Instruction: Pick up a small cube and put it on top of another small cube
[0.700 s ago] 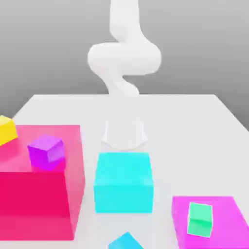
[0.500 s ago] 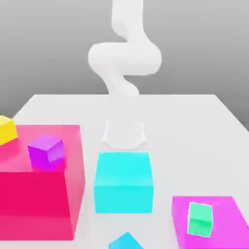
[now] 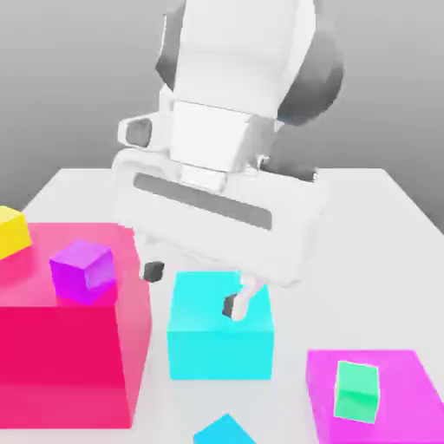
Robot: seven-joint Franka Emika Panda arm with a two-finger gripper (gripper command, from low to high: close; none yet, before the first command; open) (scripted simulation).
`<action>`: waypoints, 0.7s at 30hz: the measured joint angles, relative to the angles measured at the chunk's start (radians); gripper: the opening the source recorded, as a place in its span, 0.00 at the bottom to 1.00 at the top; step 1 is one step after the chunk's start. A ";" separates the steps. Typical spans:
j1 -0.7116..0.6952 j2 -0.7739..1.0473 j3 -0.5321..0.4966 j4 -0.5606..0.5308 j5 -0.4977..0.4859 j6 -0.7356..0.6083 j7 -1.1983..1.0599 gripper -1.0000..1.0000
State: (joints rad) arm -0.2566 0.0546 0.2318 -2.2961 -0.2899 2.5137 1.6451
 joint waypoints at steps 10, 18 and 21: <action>0.013 0.308 -0.002 -0.004 0.101 0.141 0.181 0.50; 0.053 0.443 -0.051 0.021 0.061 0.246 0.221 0.00; 0.053 0.441 -0.051 0.021 0.062 0.245 0.220 0.00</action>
State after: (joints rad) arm -0.2040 0.4960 0.1812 -2.2751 -0.2281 2.7587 1.8654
